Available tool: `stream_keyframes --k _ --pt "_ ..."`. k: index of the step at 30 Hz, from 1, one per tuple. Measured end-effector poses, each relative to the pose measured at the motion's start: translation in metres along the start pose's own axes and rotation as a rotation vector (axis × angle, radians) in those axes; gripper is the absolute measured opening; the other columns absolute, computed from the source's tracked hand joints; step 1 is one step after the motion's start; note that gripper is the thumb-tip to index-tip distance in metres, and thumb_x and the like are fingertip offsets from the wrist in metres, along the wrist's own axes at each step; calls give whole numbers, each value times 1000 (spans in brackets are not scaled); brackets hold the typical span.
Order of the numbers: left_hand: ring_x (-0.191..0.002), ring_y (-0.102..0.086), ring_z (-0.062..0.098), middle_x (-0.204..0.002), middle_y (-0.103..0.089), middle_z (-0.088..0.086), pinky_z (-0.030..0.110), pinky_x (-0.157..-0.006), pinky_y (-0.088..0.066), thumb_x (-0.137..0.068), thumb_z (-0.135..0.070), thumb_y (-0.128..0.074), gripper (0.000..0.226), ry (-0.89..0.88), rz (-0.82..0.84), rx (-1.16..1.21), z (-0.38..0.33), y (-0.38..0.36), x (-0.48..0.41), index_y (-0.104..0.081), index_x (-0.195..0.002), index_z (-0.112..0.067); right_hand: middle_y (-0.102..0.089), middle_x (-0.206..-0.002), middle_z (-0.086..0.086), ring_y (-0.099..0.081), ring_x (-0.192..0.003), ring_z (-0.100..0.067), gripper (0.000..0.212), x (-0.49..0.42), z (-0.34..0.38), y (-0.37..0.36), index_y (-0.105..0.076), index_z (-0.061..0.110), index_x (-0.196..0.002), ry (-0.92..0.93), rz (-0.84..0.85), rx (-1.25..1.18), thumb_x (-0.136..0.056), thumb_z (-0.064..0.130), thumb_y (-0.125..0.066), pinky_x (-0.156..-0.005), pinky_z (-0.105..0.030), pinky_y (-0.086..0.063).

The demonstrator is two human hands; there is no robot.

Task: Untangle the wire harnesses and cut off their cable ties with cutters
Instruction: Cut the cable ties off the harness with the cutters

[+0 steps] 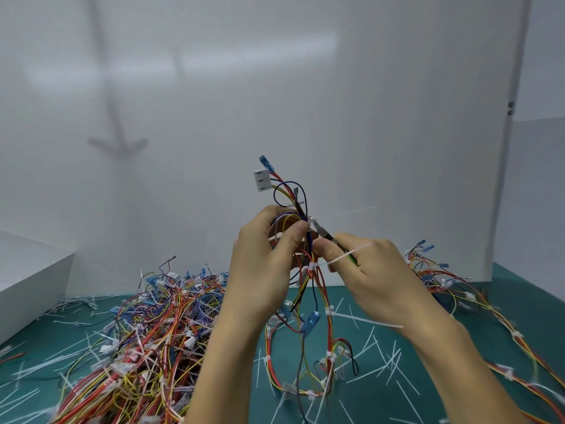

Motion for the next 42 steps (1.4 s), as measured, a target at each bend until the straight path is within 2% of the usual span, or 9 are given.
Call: stream_keyframes --k 8,17,20,22,27,30,34,37,42 --pt "-79 -70 22 -81 -70 -3 48 -74 -60 -95 -15 -62 10 -2 8 -62 -1 1 0 -65 -88 -22 -59 -61 -5 -52 -62 -19 62 1 -1 0 -55 21 -63 -36 18 -53 -81 74 -28 -55 -33 -36" --pt "-80 -70 23 -82 -70 -2 51 -76 -59 -95 -14 -62 10 17 30 -61 3 3 0 -66 -91 -22 -54 -53 5 -48 -51 -10 57 2 -2 -1 -54 26 -58 -86 59 -104 -80 73 -32 -53 -30 -36" --pt "-79 -70 20 -82 -70 -3 48 -76 -60 -96 -15 -61 9 8 39 -72 5 4 -1 -66 -93 -22 -52 -49 5 -45 -45 -8 59 3 -2 -2 -61 19 -62 -148 114 -253 -80 71 -38 -49 -27 -37" --pt "-74 -72 16 -80 -72 -2 39 -71 -62 -96 -12 -60 8 19 38 -44 6 5 -1 -65 -93 -18 -53 -49 2 -49 -44 -12 64 4 -1 -2 -65 12 -67 -208 146 -422 -79 70 -42 -46 -26 -42" --pt "-70 -73 14 -81 -76 -3 28 -63 -60 -95 -15 -62 8 84 -27 11 7 12 -1 -66 -90 -19 -53 -53 -7 -51 -46 -21 69 0 0 3 -67 1 -79 -266 89 -681 -82 67 -46 -46 -30 -46" --pt "-66 -72 12 -81 -77 -5 20 -56 -55 -95 -16 -62 7 112 -62 27 5 18 0 -69 -91 -18 -54 -56 -8 -52 -50 -22 57 0 -4 9 -70 1 -86 -285 91 -792 -91 54 -50 -48 -30 -47" --pt "-61 -73 19 -78 -77 3 26 -58 -58 -91 -12 -67 3 215 -84 156 2 24 0 -70 -92 -11 -53 -58 -1 -51 -54 -14 11 3 -6 13 -73 11 -95 -219 103 -623 -89 18 -65 -52 -22 -49" --pt "-62 -74 24 -77 -77 6 26 -55 -59 -87 -11 -71 7 252 -98 228 0 23 1 -70 -93 -9 -56 -57 6 -53 -54 -7 14 4 -2 9 -73 18 -98 -177 168 -554 -84 19 -76 -53 -17 -48" --pt "-67 -75 22 -78 -77 10 20 -57 -56 -87 -17 -71 11 284 -85 338 -1 15 1 -71 -92 -8 -57 -56 5 -53 -50 -8 8 2 4 0 -73 15 -81 -180 99 -616 -81 21 -78 -49 -21 -48"
Point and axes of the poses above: each hand's wrist, its own x-axis away from the middle knuckle, its own y-axis out of the back of the hand, z = x × y, the point moved 2 cm from there along -x, towards the middle knuckle
